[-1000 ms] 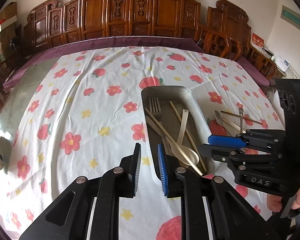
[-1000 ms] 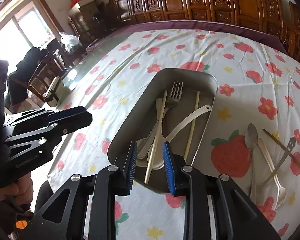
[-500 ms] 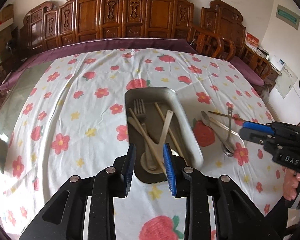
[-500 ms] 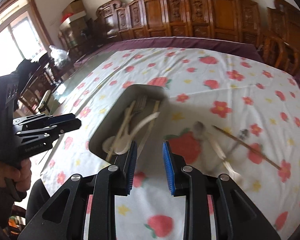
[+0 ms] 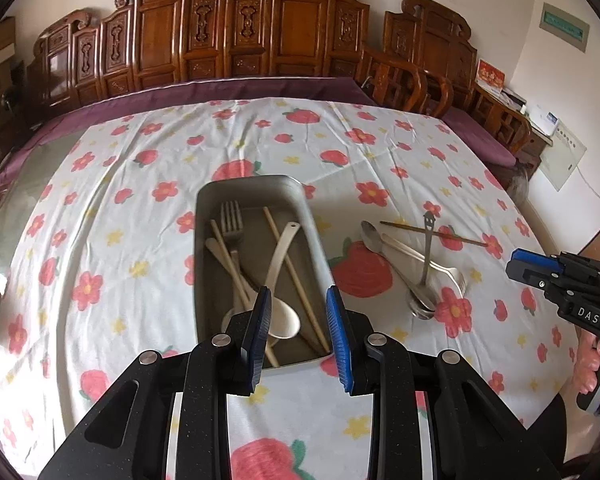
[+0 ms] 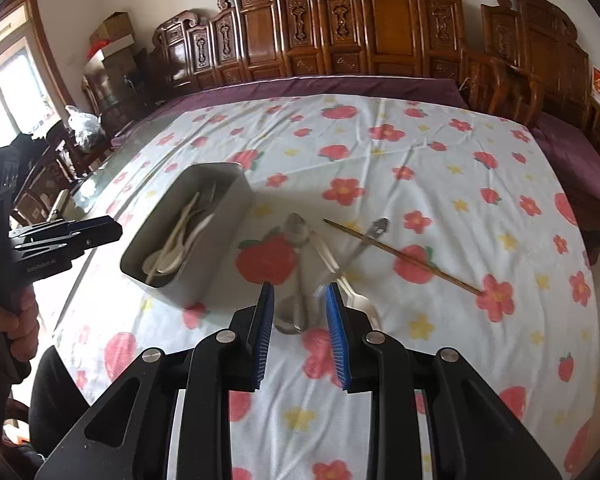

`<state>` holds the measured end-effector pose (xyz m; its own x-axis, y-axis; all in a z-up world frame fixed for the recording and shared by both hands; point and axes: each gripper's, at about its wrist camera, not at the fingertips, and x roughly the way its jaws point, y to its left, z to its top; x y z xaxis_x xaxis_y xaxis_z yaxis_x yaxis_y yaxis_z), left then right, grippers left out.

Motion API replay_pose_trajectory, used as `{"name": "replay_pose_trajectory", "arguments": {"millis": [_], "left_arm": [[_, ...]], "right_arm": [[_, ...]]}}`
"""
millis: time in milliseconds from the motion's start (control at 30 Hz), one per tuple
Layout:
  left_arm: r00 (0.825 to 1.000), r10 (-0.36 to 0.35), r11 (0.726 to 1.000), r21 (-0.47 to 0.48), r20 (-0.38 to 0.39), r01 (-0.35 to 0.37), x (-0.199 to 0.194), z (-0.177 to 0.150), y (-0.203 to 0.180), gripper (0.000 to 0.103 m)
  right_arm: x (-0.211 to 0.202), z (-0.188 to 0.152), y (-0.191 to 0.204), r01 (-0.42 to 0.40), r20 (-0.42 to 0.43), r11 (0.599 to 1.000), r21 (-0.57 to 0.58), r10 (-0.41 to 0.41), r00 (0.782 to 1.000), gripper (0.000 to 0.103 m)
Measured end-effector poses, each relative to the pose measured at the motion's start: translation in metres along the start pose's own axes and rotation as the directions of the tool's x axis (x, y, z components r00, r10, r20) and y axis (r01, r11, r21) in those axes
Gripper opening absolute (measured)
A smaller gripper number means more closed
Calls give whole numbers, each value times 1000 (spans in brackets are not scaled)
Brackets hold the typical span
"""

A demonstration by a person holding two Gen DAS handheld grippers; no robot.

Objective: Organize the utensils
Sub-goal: 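Move both open tools from the tray toward the remaining utensils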

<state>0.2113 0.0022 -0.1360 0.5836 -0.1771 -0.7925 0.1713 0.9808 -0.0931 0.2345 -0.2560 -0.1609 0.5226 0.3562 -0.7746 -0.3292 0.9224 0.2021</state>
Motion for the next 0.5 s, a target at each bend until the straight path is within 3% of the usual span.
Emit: {"name": "replay_pose_trajectory", "arguments": {"millis": [233, 267, 333, 400, 500], "left_arm": [[1000, -2, 1000, 18, -16, 3, 9, 2, -18, 28], [1000, -2, 1000, 20, -19, 3, 10, 2, -20, 41], [1000, -4, 1000, 26, -10, 5, 12, 2, -26, 53], [1000, -9, 1000, 29, -17, 9, 16, 3, -32, 54], [1000, -14, 999, 28, -23, 15, 23, 4, -41, 66]], "right_arm": [[-2, -11, -23, 23, -5, 999, 22, -23, 1000, 30], [-2, -13, -27, 25, -6, 999, 27, -25, 1000, 30], [-2, -16, -32, 29, -9, 999, 34, -28, 1000, 30], [-2, -19, -37, 29, -12, 999, 43, -29, 1000, 30], [1, -22, -41, 31, -19, 999, 40, -30, 999, 30]]}}
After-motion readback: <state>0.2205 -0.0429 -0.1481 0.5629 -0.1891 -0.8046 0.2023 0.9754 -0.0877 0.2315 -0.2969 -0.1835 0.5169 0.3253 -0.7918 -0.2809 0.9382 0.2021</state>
